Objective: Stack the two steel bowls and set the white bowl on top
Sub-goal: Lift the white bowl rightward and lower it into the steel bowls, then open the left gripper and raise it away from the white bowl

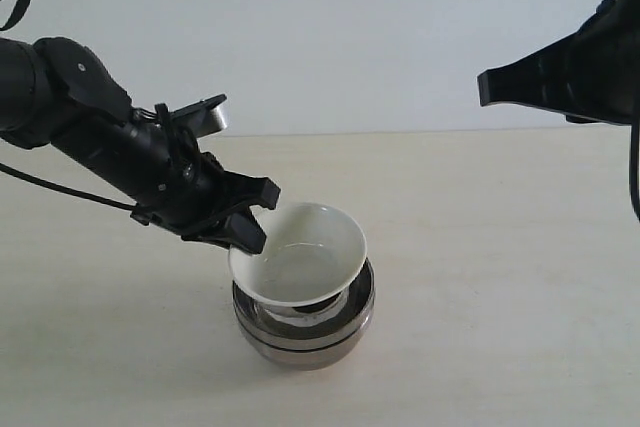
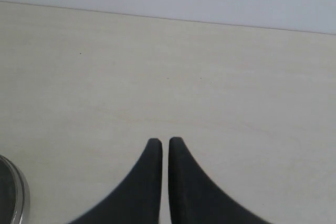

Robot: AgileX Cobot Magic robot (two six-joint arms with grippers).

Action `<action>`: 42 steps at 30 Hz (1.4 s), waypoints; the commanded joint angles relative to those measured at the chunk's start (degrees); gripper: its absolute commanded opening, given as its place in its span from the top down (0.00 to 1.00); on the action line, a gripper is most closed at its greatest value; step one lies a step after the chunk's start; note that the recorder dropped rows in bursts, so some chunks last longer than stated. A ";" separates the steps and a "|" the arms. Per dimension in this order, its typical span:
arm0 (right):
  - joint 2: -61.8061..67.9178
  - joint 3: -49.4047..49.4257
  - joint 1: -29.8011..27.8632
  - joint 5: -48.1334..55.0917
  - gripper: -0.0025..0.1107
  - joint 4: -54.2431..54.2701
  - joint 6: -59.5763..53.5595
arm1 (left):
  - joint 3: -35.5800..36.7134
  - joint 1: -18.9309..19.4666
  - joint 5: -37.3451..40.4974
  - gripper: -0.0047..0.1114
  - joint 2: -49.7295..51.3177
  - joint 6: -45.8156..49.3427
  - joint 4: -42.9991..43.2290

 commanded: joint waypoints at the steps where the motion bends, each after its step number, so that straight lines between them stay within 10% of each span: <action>1: -0.43 0.13 -0.09 -0.46 0.98 0.12 -0.63 | -0.47 -0.45 -0.65 0.93 -0.13 -0.62 -0.75; 7: -0.43 0.13 -0.09 -0.59 0.98 0.49 -0.63 | -0.47 -0.45 0.83 0.91 -0.13 -0.62 -0.75; 17: -0.43 0.13 -0.09 -0.28 0.98 2.68 -3.05 | -0.47 -0.45 1.02 0.50 -0.13 -1.09 -0.75; 24: -0.43 0.13 -0.09 -0.24 0.98 2.68 -3.69 | -0.50 -0.35 1.02 0.61 -0.87 -1.09 -0.75; 30: -0.43 0.13 -0.09 -0.24 0.98 2.68 -3.81 | -0.50 -0.22 0.91 0.92 -3.38 -0.18 0.69; 42: -0.43 0.13 -0.09 -0.14 0.98 3.52 -3.95 | -0.39 -0.22 0.90 0.93 -2.30 -0.49 2.95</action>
